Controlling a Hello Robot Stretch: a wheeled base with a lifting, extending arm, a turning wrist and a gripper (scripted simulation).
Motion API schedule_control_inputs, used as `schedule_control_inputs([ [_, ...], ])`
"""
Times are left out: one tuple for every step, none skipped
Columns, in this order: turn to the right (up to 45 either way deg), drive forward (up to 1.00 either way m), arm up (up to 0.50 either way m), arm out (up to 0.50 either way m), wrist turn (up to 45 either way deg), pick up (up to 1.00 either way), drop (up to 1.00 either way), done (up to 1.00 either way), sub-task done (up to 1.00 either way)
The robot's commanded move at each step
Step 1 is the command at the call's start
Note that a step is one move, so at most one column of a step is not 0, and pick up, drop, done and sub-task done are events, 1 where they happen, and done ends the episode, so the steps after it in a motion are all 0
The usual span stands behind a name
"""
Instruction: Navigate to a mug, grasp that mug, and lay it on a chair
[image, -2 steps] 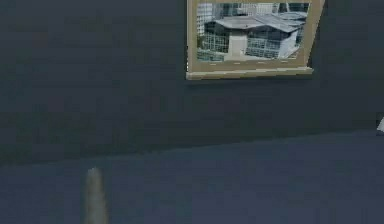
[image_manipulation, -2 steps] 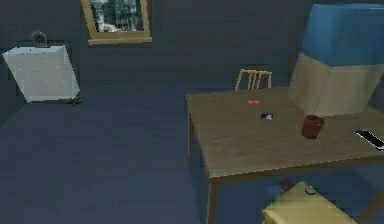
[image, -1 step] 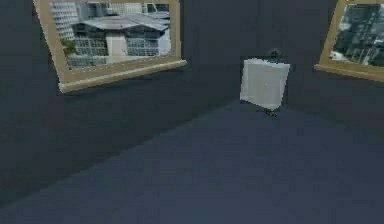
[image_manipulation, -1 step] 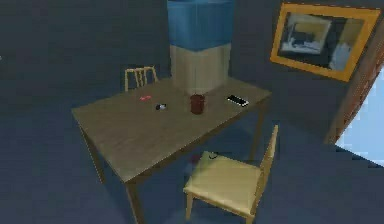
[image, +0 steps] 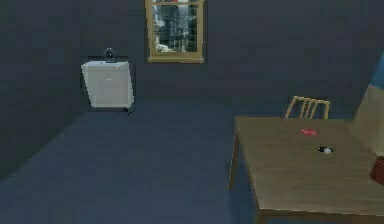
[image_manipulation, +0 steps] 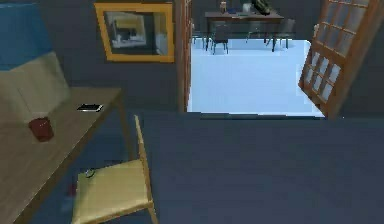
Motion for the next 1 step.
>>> schedule_control_inputs([
  [45.0,0.0,0.0,0.0,0.0,0.0,0.0,0.0,0.0],
])
